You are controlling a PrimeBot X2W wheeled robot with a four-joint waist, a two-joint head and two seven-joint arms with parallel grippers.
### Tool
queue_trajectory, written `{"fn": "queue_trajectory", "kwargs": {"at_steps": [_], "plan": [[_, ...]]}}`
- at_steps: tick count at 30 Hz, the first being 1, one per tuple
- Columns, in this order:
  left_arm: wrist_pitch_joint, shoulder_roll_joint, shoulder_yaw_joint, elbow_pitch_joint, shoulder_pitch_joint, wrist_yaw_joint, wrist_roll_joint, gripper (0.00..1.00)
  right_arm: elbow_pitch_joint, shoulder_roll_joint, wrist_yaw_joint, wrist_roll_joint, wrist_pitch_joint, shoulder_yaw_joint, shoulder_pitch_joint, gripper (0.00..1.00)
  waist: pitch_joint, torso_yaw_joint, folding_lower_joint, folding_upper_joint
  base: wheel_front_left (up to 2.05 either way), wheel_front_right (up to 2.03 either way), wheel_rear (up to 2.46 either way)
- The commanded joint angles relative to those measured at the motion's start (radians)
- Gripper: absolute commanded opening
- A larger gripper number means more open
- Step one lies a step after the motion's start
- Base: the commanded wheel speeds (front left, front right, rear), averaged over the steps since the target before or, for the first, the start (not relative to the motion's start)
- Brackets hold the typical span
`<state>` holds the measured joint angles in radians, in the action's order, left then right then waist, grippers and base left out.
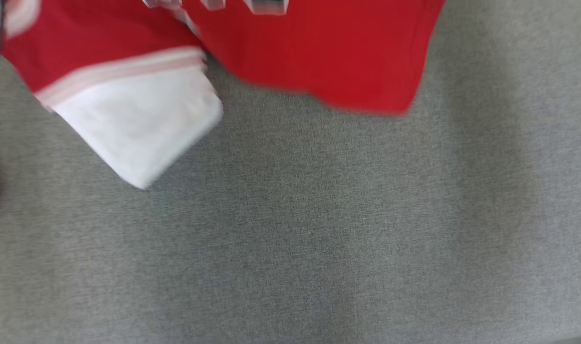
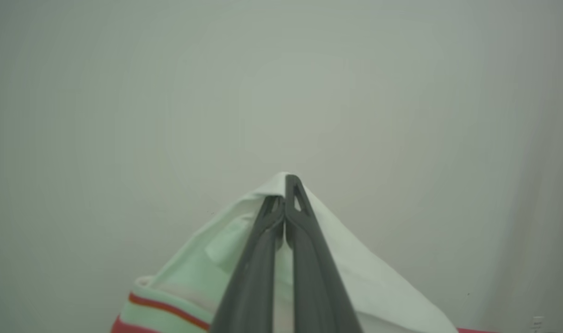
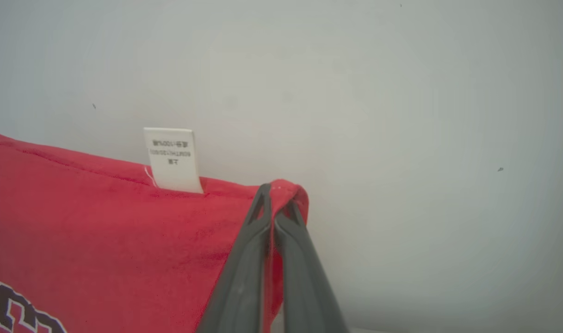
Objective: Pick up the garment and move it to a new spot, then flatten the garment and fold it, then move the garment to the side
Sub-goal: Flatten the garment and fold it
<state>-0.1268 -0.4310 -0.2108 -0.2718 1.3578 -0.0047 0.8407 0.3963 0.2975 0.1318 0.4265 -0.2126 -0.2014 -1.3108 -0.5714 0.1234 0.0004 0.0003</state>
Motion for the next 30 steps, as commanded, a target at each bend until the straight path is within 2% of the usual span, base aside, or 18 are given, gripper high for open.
{"fn": "queue_trajectory", "kwargs": {"at_steps": [1,9,12,15,17,21,24,30], "plan": [[-0.011,-0.005,0.003,0.0,0.023,0.002,-0.015,0.0,0.01,-0.008,-0.002,-0.014,0.028,0.004,-0.017,0.0,-0.081,0.022,-0.0004,-0.0003,0.0,0.0,0.0],[-0.123,-0.013,0.02,0.048,0.207,-0.02,-0.13,0.0,0.113,-0.04,-0.002,-0.21,0.311,0.061,-0.169,0.0,-0.107,0.073,-0.0004,-0.0003,0.0,0.0,0.0],[-0.136,0.01,0.05,0.094,0.246,-0.04,-0.152,0.0,0.133,-0.057,-0.002,-0.289,0.4,0.098,-0.183,0.0,-0.114,0.084,-0.0004,-0.0003,0.0,0.0,0.0],[-0.138,0.06,0.1,0.152,0.257,-0.068,-0.157,0.0,0.136,-0.063,-0.002,-0.365,0.444,0.132,-0.189,0.0,-0.13,0.089,-0.0004,-0.0003,0.0,0.0,0.0],[-0.138,0.093,0.117,0.16,0.213,-0.087,-0.149,0.0,0.148,-0.062,-0.002,-0.406,0.457,0.137,-0.169,0.0,-0.138,0.088,-0.0004,-0.0003,0.0,0.0,0.0],[-0.138,0.11,0.085,0.134,0.103,-0.115,-0.139,0.0,0.19,-0.055,-0.002,-0.443,0.466,0.102,-0.124,0.0,-0.147,0.08,-0.0004,-0.0003,0.0,0.0,0.0],[-0.132,0.087,0.042,0.118,0.005,-0.123,-0.115,0.0,0.224,-0.042,-0.002,-0.429,0.467,0.056,-0.091,0.0,-0.143,0.07,-0.0004,-0.0003,0.0,0.0,0.0],[-0.092,0.039,-0.009,0.143,-0.196,-0.126,0.004,0.0,0.271,0.012,-0.002,-0.343,0.429,-0.081,-0.004,0.0,-0.095,0.036,-0.0004,-0.0003,0.0,0.0,0.0]]}}
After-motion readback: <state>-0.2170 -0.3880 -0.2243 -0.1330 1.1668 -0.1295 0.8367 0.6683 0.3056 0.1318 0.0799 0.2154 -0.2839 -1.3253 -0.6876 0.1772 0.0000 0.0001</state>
